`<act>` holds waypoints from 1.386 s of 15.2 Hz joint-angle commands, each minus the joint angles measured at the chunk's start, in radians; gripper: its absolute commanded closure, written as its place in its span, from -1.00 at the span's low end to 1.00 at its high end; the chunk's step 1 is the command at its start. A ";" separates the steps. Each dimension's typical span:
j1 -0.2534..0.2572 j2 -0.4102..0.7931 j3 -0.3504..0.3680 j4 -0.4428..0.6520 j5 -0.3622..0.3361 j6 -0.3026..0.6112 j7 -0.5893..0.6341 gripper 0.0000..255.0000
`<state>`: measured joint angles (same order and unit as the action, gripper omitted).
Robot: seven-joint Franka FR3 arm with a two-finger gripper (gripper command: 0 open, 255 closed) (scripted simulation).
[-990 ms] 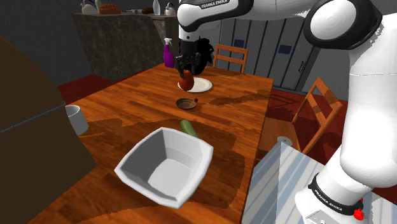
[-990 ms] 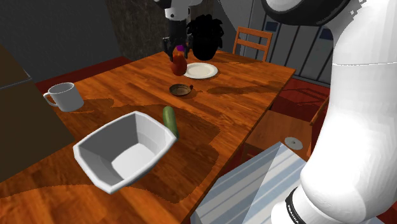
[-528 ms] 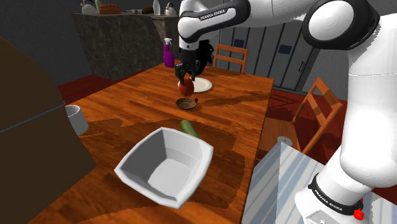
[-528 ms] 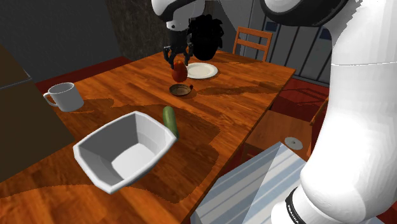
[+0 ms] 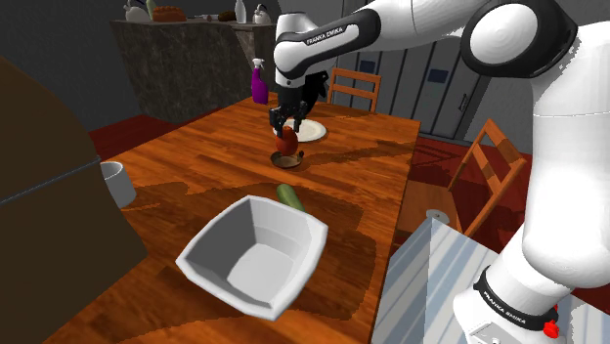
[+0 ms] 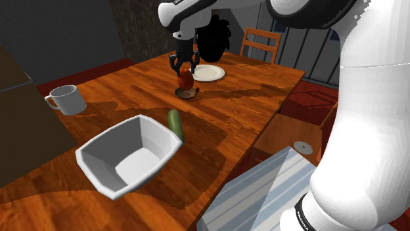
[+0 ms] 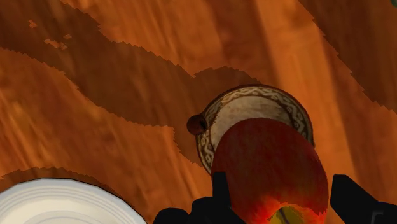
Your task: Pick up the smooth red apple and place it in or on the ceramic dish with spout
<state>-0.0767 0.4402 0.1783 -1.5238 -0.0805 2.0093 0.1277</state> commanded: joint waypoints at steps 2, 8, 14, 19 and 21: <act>0.000 0.000 0.000 -0.001 0.000 0.001 0.000 1.00; 0.000 0.000 0.000 -0.001 0.000 0.001 0.000 -1.00; 0.000 -0.031 0.003 0.080 0.007 -0.110 -0.005 -1.00; 0.000 -0.031 0.003 0.080 0.007 -0.110 -0.005 -1.00; 0.000 -0.031 0.003 0.080 0.007 -0.110 -0.005 -1.00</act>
